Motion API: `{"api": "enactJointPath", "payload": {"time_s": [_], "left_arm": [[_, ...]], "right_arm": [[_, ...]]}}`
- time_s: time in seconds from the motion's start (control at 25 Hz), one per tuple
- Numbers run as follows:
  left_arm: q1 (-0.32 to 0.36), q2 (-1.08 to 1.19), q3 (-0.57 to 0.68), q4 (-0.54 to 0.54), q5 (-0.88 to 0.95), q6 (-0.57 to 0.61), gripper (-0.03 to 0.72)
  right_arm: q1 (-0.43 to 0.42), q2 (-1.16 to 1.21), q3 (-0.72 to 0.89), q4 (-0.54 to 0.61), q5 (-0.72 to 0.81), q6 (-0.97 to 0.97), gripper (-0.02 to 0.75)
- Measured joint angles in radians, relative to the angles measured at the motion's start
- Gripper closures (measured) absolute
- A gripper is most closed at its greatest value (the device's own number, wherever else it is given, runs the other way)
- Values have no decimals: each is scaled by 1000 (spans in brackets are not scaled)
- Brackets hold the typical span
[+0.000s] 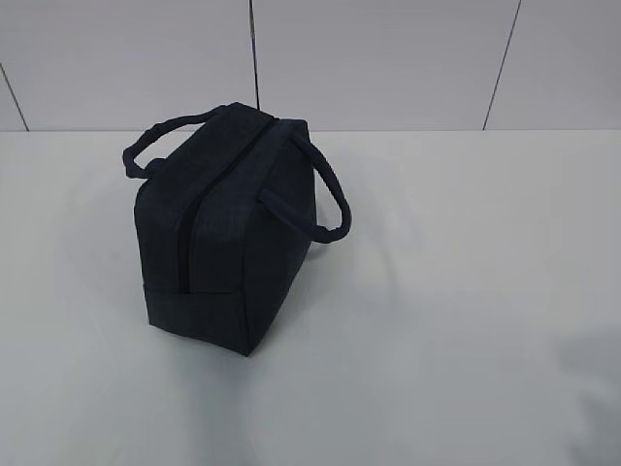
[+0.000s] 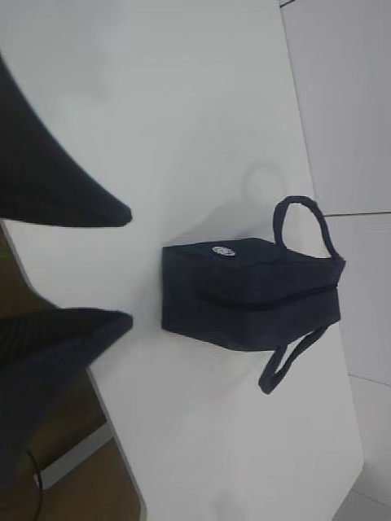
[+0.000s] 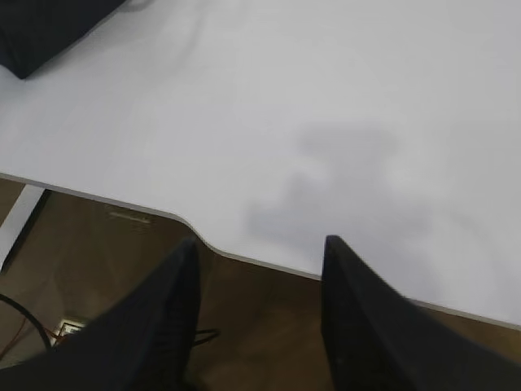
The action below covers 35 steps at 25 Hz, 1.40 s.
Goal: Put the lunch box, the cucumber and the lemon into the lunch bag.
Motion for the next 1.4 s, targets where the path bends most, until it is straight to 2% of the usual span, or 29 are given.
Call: {"api": "enactJointPath", "payload": {"time_s": [0.32,0.68,1.16,1.4], "left_arm": [[0,-188,181,-2,8,0,449],[0,-200,348,20,8,36,451],[0,-200,444,22,-148,97,453],[0,-200,447,23,-159,97,453]], "right_arm": [[0,-131,114,-1,-21,9,372],[0,-149,154,-1,-108,27,372],[0,-149,159,17,-117,29,373],[0,-149,159,17,-119,29,373]]}}
